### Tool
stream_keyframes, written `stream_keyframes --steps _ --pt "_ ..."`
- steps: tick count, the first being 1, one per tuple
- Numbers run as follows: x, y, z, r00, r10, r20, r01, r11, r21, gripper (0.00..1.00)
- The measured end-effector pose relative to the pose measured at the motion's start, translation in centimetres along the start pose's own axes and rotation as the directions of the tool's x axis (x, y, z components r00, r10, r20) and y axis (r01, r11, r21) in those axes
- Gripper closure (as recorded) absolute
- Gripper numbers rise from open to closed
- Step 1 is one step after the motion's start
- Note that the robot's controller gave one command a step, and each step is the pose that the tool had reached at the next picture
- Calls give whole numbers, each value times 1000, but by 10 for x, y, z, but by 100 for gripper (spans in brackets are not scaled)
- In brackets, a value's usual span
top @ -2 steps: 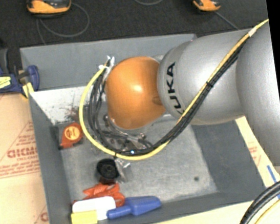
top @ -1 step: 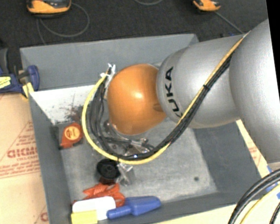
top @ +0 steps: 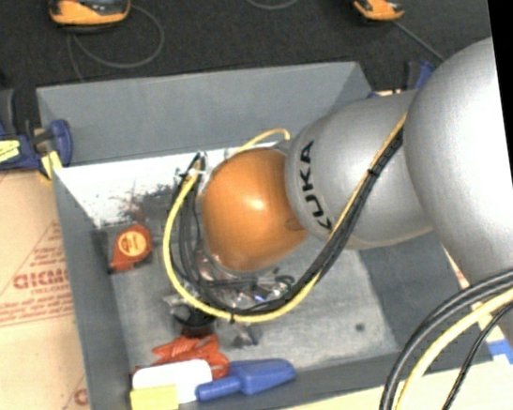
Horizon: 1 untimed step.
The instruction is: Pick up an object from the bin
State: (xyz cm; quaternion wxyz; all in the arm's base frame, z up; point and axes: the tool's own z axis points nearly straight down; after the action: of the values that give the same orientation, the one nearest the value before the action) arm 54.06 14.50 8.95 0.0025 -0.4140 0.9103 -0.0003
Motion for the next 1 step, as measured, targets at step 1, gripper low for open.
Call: stream_keyframes --steps 1 --pt "5 -5 18 999 -32 -2 32 999 -1 100"
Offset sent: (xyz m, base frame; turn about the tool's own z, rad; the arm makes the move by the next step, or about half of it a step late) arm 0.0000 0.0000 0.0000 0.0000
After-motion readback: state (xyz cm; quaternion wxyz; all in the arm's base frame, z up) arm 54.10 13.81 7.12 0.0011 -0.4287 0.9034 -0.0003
